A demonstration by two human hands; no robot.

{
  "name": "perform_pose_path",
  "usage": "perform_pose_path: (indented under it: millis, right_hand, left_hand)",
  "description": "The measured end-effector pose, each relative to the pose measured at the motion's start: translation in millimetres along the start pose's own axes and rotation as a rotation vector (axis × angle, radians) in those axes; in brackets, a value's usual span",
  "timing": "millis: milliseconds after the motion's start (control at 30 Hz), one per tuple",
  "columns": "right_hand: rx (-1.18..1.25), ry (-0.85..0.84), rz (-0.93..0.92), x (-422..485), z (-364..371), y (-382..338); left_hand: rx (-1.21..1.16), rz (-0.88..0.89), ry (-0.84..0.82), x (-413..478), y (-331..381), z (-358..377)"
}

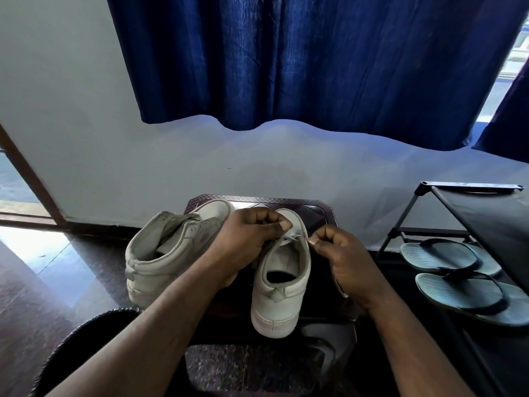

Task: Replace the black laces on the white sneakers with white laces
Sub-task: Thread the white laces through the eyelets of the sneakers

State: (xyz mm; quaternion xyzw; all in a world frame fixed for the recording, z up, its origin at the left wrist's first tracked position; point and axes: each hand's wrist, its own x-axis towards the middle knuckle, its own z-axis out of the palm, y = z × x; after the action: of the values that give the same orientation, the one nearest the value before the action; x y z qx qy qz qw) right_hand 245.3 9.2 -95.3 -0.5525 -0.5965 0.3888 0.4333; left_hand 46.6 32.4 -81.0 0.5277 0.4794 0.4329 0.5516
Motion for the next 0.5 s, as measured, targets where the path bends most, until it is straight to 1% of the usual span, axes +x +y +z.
perform_pose_path:
  millis: [67, 133, 233, 333, 433, 500]
  right_hand:
    - [-0.098, 0.016, 0.025, -2, -9, 4]
    - [-0.182, 0.067, 0.044, -3, -16, 7]
    - [-0.136, 0.094, 0.032, -5, -18, 6]
    - [-0.049, 0.02, -0.005, -7, -8, -2]
    - [0.033, -0.035, -0.028, -8, 4, -11]
    - [0.091, -0.034, -0.022, -5, 9, -14]
  left_hand:
    - [0.013, -0.003, 0.006, 0, 0, 0]
    - [0.042, 0.006, 0.003, 1, -1, -2]
    - [0.136, 0.028, -0.01, 1, -2, -6]
    - [0.281, 0.042, -0.006, -3, 0, -12]
    - [0.392, 0.015, -0.089, -7, -1, -22]
    - [0.381, -0.022, -0.146, -8, -1, -28]
